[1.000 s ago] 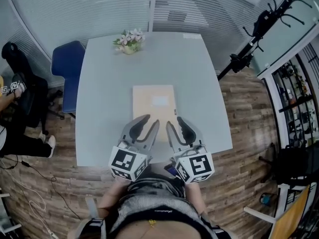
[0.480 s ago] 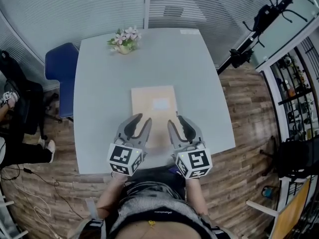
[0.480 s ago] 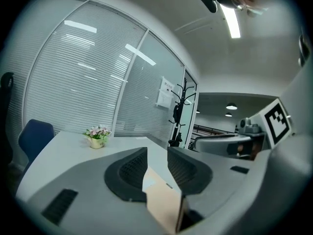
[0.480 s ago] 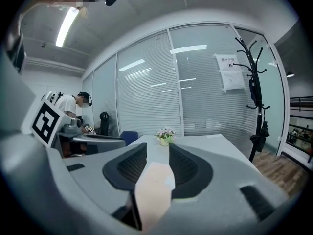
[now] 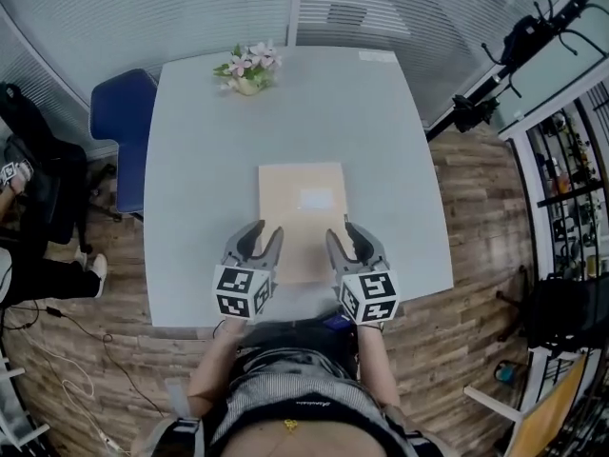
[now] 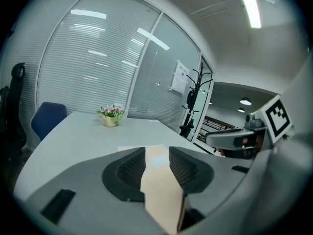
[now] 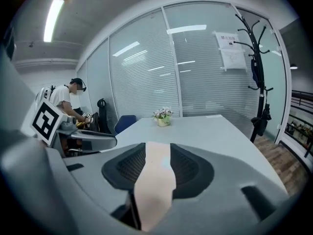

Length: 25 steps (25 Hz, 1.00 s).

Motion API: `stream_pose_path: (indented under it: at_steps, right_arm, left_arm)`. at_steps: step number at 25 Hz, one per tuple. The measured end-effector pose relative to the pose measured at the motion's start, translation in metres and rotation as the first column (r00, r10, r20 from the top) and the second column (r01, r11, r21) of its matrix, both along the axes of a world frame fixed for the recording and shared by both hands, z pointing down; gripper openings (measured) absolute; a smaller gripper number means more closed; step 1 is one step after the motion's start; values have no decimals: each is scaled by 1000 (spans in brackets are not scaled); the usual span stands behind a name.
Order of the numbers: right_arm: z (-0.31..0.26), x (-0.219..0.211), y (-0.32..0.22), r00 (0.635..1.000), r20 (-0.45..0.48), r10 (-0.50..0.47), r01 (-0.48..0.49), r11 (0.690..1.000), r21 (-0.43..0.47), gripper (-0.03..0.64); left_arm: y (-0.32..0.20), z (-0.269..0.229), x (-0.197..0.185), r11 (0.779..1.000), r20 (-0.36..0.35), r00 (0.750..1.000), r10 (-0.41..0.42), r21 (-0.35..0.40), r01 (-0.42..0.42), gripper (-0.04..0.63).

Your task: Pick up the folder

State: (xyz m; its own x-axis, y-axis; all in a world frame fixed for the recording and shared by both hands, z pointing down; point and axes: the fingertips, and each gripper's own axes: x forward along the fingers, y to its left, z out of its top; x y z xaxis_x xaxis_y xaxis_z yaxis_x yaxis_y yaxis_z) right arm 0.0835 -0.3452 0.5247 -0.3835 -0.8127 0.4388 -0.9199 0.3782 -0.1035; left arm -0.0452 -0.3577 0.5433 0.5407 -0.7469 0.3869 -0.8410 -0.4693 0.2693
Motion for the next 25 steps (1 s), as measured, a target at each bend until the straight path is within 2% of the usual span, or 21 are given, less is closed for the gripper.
stream_pose_path:
  at_steps: [6, 11, 14, 17, 20, 22, 25]
  right_arm:
    - [77, 23, -17, 999, -12, 33, -35, 987, -159, 195]
    - [132, 36, -28, 996, 48, 77, -59, 952, -299, 253]
    - [154, 46, -31, 995, 14, 97, -86, 937, -339, 265]
    - [174, 51, -33, 994, 18, 109, -94, 918, -386, 270]
    - [186, 50, -34, 986, 100, 131, -78, 905, -417, 275]
    - [189, 52, -36, 980, 143, 139, -67, 906, -417, 278]
    - [193, 53, -37, 974, 173, 143, -58, 905, -421, 287]
  left_arm:
    - [-6, 63, -11, 986, 14, 998, -55, -159, 56, 177]
    - [-10, 113, -17, 948, -10, 994, -105, -304, 97, 229]
    - [-9, 138, -14, 922, -35, 992, -124, -374, 102, 235]
    - [-10, 155, -15, 907, -30, 989, -147, -403, 123, 236]
    - [-11, 166, -14, 899, -47, 989, -137, -425, 104, 236]
    - [-12, 168, -12, 897, -64, 989, -136, -431, 96, 236]
    - [-14, 165, -14, 902, -34, 989, -141, -416, 114, 236]
